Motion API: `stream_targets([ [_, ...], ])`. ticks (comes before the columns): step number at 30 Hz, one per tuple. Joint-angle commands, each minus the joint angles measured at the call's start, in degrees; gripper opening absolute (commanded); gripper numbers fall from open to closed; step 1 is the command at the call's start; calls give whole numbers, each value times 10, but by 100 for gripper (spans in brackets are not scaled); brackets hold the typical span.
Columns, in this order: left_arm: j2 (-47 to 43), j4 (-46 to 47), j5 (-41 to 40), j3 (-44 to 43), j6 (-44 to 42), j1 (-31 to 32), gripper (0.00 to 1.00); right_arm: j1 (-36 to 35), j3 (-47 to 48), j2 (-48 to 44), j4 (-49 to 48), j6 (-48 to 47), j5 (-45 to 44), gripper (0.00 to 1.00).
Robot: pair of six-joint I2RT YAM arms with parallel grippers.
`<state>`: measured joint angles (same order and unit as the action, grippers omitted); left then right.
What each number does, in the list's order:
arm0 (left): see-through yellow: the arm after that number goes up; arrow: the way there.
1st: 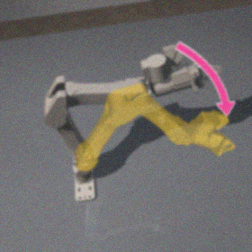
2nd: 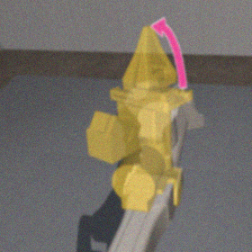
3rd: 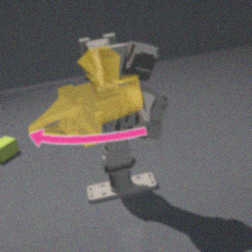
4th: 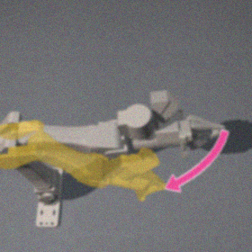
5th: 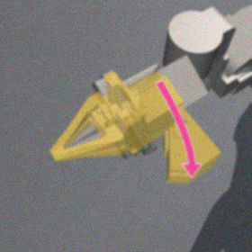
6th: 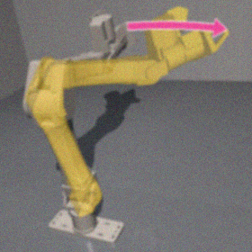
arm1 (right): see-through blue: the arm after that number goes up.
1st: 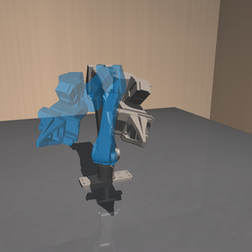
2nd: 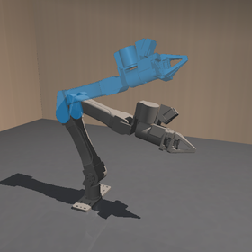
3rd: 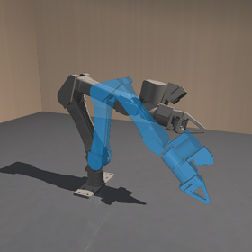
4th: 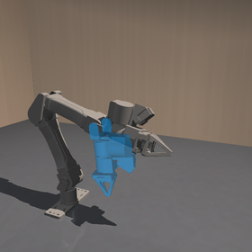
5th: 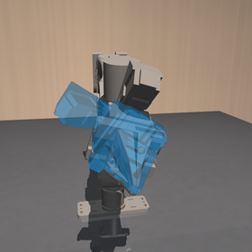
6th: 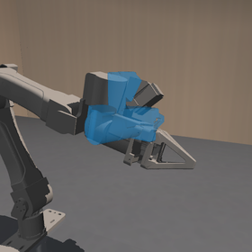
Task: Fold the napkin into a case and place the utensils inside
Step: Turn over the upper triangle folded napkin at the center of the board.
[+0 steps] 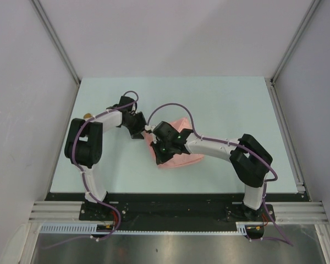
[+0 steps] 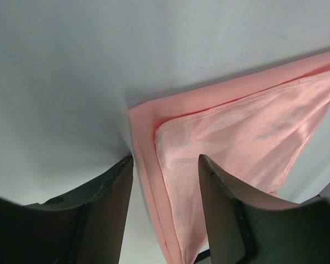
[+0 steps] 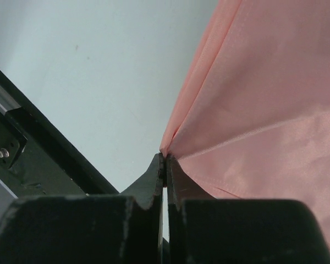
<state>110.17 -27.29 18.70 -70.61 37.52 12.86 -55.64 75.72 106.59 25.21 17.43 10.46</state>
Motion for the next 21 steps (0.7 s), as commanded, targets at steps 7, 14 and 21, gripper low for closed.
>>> stream_targets([
  [7,15,7,-19,-1,11,-4,55,19,-10,-46,-30,8,24,0],
  [14,37,13,-17,-20,19,-4,48,24,-8,-49,-34,9,29,0],
  [21,37,12,-32,-28,16,-7,21,23,-8,-52,-37,8,37,0],
])
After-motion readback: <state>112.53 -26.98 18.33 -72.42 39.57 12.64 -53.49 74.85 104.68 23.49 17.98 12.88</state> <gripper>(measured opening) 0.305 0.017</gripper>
